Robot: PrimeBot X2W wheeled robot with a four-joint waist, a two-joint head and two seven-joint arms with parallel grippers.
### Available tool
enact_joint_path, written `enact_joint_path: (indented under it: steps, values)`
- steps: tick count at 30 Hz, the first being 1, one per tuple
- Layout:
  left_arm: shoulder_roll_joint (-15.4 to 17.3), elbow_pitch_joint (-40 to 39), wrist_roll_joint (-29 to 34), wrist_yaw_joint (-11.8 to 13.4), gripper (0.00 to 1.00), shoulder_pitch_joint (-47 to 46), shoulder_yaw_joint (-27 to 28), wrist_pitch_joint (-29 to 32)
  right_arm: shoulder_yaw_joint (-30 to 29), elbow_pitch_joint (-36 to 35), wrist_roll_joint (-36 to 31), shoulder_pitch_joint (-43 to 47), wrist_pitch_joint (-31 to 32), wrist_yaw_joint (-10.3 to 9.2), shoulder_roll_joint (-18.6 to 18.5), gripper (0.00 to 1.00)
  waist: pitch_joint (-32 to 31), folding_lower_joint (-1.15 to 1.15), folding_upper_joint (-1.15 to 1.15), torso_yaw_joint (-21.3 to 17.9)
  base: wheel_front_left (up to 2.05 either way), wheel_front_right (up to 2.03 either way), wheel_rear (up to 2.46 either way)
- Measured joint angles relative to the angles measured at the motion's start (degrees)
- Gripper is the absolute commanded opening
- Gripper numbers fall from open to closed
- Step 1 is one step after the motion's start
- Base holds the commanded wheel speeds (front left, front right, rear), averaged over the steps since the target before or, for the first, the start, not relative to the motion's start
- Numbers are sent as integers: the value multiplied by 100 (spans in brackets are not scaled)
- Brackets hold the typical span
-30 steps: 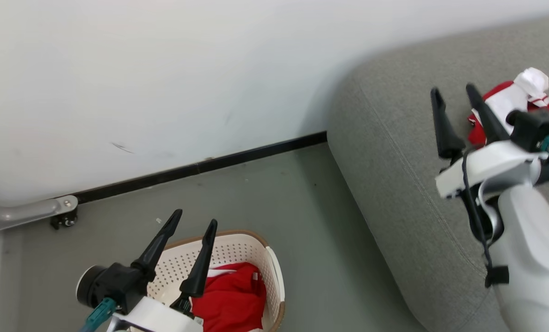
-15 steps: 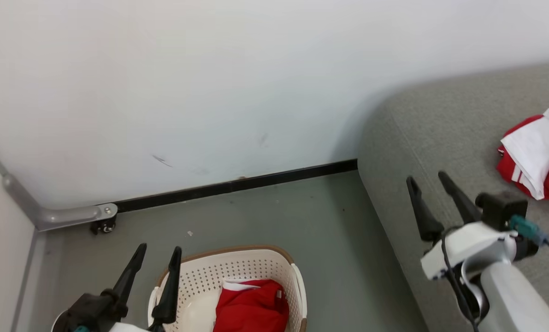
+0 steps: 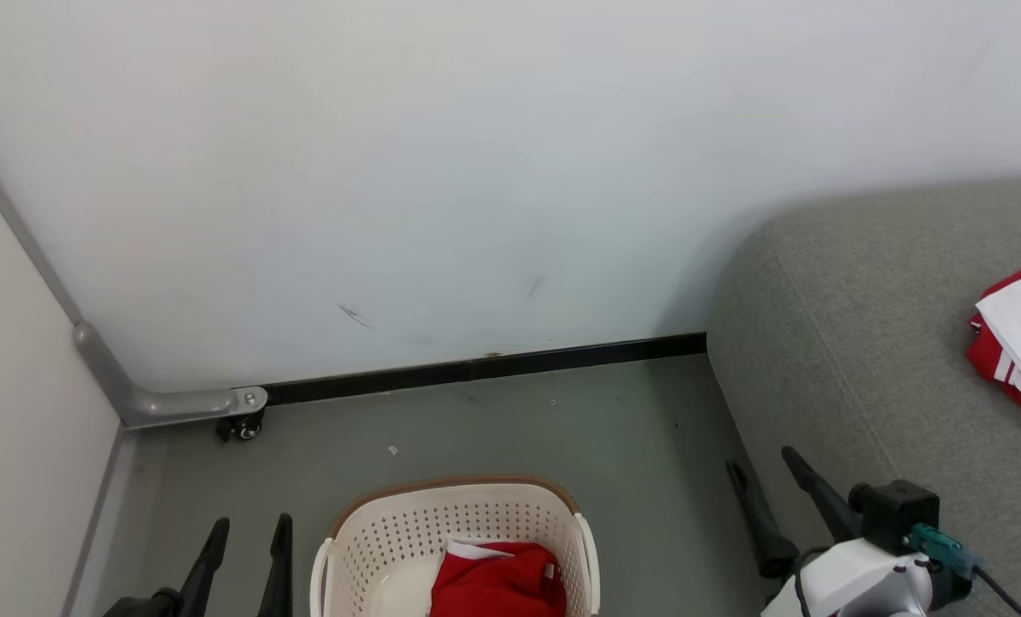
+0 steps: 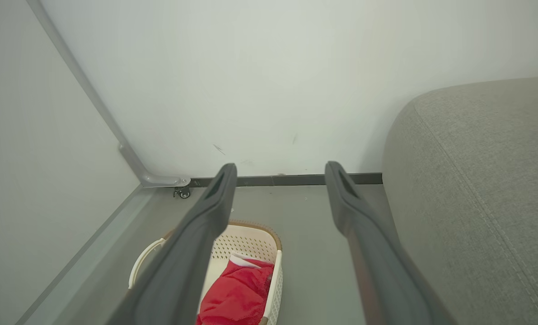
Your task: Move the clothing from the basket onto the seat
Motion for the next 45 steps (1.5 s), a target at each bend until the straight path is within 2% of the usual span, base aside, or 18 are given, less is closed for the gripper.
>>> enact_joint_path:
  steps: [11,38,41,45]
  values:
    - [-5,132,32,-13,100,149,31,0,-293,-383,-112,556,0,0,55,100,-87,0,0,140,0,0,0]
    - [-5,145,-38,-91,100,179,-177,0,-401,-732,-233,923,0,0,143,100,-59,0,0,97,0,0,0]
    - [-4,165,-43,-92,100,181,-210,0,-524,-730,-289,942,0,0,153,100,-40,0,0,93,0,0,0]
    - [-1,247,-35,-102,100,250,-322,0,-1015,-726,-427,1105,0,0,165,100,-6,0,0,73,0,0,0]
